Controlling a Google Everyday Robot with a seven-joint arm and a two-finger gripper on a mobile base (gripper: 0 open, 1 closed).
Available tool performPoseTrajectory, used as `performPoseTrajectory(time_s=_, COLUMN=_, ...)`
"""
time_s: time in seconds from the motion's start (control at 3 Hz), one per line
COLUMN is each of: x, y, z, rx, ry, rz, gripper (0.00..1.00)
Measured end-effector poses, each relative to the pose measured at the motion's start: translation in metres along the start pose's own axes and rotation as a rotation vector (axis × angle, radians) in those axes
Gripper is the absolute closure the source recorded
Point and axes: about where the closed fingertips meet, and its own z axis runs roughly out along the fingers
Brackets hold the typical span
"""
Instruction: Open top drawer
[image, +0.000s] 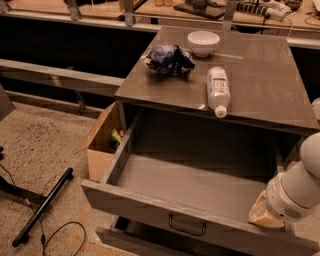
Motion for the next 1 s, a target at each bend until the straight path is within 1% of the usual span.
performPoseTrajectory(time_s=0.67, x=0.021, y=0.046, z=-0.012, rx=-0.068, ry=0.068, rz=0.06, gripper=1.0)
performPoseTrajectory(time_s=1.0, x=0.019, y=0.045, z=-0.019, rx=-0.041, ry=0.067, rz=0.075, gripper=1.0)
